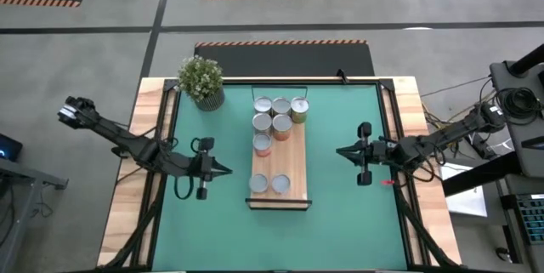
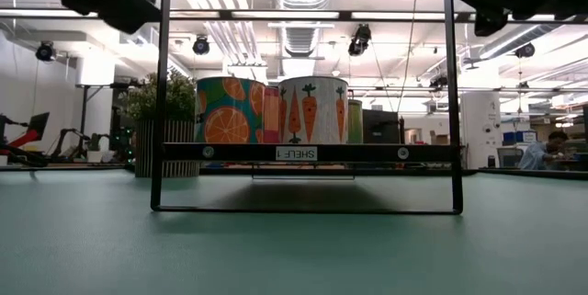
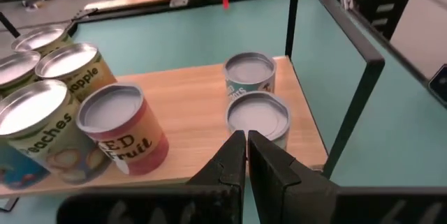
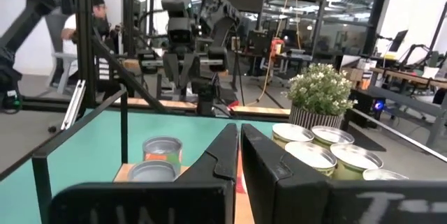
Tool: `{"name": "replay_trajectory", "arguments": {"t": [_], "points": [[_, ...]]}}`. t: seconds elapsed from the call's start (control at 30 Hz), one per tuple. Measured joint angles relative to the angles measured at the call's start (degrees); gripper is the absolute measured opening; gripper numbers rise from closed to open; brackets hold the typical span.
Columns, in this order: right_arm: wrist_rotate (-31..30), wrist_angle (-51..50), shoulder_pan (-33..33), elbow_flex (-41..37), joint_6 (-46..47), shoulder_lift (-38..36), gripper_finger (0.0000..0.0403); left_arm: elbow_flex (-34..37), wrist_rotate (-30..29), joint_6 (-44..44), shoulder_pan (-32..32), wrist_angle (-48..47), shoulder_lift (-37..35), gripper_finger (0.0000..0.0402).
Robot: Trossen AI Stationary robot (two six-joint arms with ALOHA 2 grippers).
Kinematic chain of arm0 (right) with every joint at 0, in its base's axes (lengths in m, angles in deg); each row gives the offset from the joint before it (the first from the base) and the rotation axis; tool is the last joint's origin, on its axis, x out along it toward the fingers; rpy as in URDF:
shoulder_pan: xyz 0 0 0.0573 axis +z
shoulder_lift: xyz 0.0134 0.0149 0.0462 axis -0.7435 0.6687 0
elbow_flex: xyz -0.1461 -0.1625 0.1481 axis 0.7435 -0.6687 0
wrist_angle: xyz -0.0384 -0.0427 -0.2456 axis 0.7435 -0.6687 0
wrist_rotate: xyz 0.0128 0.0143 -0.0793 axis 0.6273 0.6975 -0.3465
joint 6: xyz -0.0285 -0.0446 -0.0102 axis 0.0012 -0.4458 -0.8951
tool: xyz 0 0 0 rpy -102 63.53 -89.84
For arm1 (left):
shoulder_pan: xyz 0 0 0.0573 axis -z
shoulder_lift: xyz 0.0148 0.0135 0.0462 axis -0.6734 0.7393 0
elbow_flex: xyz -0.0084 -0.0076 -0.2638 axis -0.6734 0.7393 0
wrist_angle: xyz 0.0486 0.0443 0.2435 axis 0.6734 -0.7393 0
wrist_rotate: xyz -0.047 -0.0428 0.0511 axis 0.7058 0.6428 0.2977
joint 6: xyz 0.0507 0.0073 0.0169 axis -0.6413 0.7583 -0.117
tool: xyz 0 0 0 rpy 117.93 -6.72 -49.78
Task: Pick and place cans onto a shelf
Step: Return to Home Position
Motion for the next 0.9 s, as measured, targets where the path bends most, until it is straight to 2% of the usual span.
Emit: {"name": "replay_trajectory", "arguments": {"t": [0.23,0.5,0.9], "points": [[0.00,-0.41,0.00,-2.06,-2.76,-5.73,0.0009,7.03,-0.01,0.00,0.00,4.02,-9.19,0.0000],[0.00,-0.94,0.00,-4.54,-5.59,-11.75,0.0009,11.64,-0.03,-1.99,0.00,4.16,-19.71,0.0000],[-0.05,-7.11,0.00,-6.70,-6.49,-20.59,0.0009,17.56,-0.13,-4.90,0.00,4.96,-32.80,0.0000]]}}
